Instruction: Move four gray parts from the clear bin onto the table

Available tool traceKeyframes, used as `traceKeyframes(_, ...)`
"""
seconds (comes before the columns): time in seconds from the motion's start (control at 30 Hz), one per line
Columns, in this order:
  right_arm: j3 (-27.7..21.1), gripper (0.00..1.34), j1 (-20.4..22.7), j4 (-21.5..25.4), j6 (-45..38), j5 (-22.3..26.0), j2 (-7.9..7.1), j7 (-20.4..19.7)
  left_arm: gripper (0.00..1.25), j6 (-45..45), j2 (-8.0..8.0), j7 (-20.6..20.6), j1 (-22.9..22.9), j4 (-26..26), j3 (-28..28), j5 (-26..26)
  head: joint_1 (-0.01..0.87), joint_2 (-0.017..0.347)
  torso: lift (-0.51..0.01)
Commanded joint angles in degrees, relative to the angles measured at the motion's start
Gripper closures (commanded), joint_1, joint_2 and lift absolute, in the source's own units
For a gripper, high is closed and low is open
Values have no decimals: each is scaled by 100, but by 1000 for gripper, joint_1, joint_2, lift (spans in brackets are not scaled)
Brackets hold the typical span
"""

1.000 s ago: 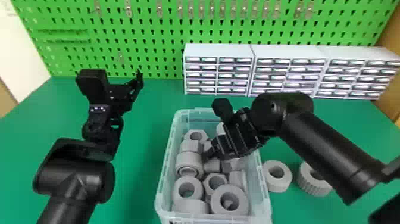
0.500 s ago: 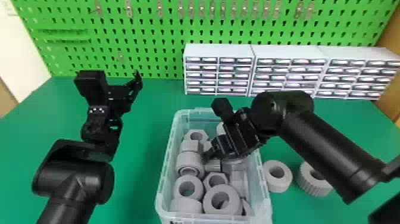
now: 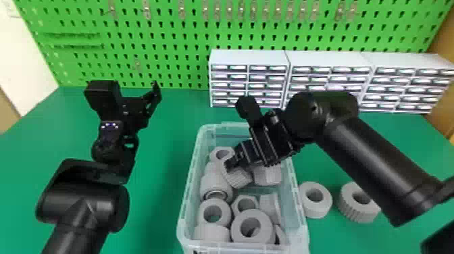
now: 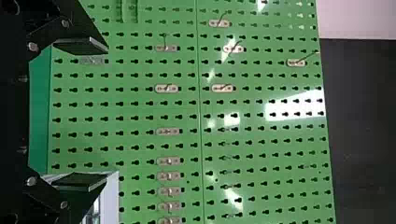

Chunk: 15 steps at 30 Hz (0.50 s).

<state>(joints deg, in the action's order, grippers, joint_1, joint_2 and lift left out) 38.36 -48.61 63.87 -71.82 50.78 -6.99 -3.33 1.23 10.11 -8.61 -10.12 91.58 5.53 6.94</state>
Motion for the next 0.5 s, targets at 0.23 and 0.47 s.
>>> traceKeyframes(0.23,-75,918,18,152,-51,-16,-13,-1,295,0,-1,0,1,0,1,1,693,72,-52)
traceKeyframes(0.47,-180,923,36,398,-42,-7,-22,-1,295,0,-1,0,-8,0,-8,1,693,72,-52)
